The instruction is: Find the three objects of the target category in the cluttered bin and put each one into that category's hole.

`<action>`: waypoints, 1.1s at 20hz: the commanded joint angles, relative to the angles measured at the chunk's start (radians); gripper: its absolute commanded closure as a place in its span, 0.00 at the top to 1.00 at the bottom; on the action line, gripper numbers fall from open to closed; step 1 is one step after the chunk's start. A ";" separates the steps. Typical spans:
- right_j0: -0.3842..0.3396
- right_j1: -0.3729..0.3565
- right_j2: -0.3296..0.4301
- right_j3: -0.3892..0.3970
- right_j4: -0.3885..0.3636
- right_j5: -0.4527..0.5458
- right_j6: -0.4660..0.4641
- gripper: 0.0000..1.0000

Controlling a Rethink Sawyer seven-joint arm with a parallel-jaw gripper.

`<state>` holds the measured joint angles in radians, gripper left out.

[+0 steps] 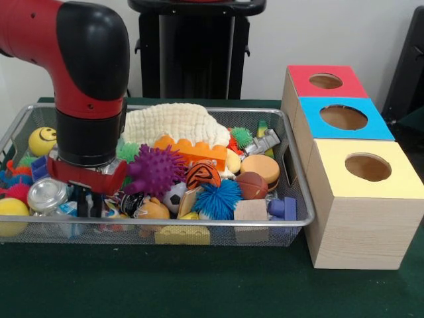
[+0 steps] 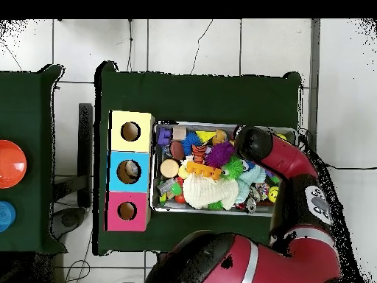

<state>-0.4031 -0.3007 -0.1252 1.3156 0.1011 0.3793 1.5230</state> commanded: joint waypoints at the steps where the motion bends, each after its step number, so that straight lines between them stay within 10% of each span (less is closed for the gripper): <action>1: 0.080 -0.119 -0.050 0.116 -0.050 0.009 0.170 0.00; 11: 0.275 -0.393 -0.197 0.257 -0.012 0.338 0.210 0.00; 22: 0.283 -0.428 -0.147 0.397 0.083 0.252 0.257 0.00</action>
<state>-0.0983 -0.7062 -0.3006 1.5181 0.1342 0.5962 1.5232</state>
